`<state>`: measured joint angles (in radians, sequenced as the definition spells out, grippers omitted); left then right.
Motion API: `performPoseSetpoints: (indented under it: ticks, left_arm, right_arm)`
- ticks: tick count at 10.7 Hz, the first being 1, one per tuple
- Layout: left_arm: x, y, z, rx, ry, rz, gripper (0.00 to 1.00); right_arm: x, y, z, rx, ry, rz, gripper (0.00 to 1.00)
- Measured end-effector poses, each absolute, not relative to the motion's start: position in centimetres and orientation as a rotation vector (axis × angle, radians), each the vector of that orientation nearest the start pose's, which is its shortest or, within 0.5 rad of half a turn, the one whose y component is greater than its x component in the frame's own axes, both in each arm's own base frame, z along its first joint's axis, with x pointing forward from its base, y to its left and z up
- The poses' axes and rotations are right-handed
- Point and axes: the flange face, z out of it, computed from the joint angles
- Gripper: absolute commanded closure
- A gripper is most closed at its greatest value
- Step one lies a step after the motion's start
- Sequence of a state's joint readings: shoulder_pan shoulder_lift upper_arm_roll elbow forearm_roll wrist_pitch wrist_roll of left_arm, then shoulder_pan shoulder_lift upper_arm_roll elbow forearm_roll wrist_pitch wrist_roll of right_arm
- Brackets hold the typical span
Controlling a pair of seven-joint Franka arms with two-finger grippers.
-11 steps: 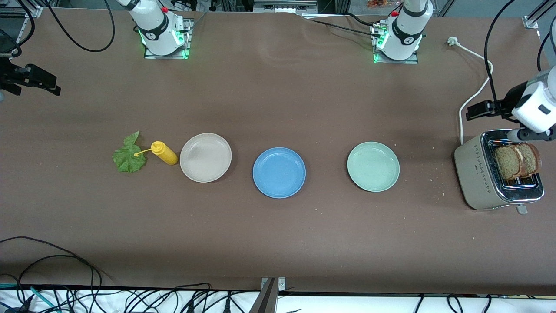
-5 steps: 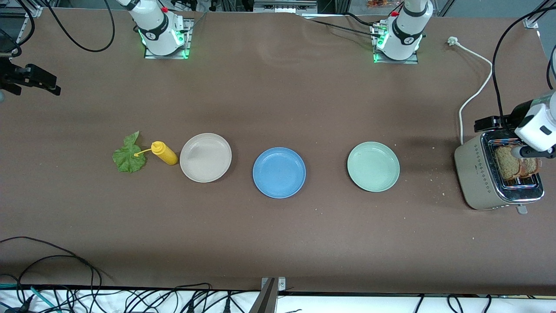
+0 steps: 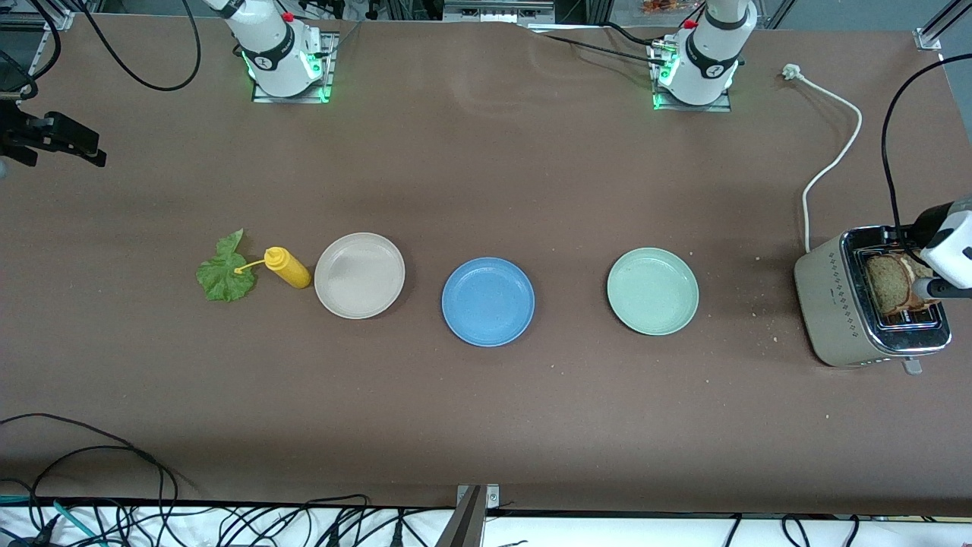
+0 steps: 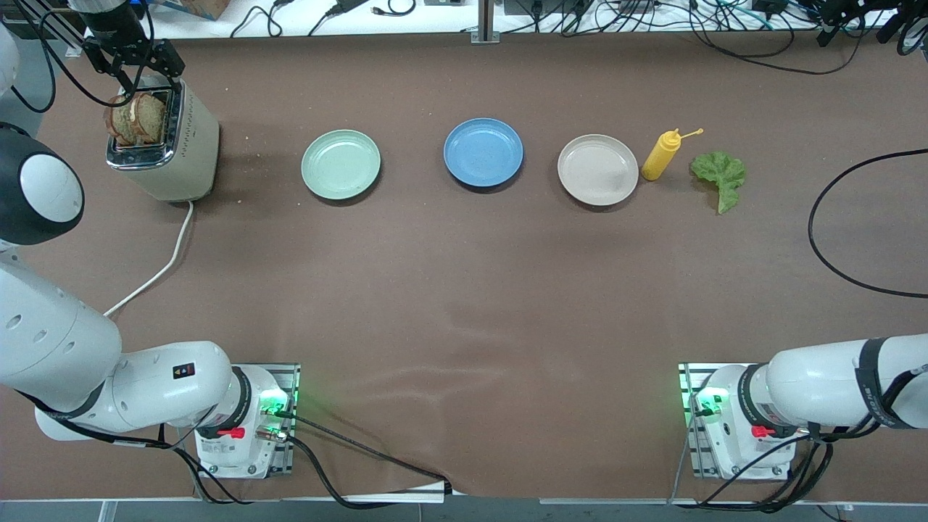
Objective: Make sandwich in blue plate with both arms
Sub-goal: 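Move the left gripper over the toaster and lower onto a bread slice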
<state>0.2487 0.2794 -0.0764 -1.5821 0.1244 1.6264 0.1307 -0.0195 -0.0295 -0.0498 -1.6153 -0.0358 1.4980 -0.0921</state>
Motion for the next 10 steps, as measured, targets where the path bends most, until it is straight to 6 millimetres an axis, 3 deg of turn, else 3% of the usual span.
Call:
performPoseSetpoints:
  ticks: [4,6,10]
  left_arm:
    - [61.7,17.8,41.3,-3.082,0.071,0.342,0.01]
    - [62.1,18.7,39.3,-3.089,0.086,0.347,0.01]
    - [62.1,20.1,38.2,-3.096,0.137,0.330,0.01]
  right_arm:
    - [53.5,-4.1,61.4,-3.165,-0.034,0.143,0.00]
    - [53.5,-4.1,61.4,-3.165,-0.034,0.143,0.00]
    - [53.5,-4.1,61.4,-3.165,-0.034,0.143,0.00]
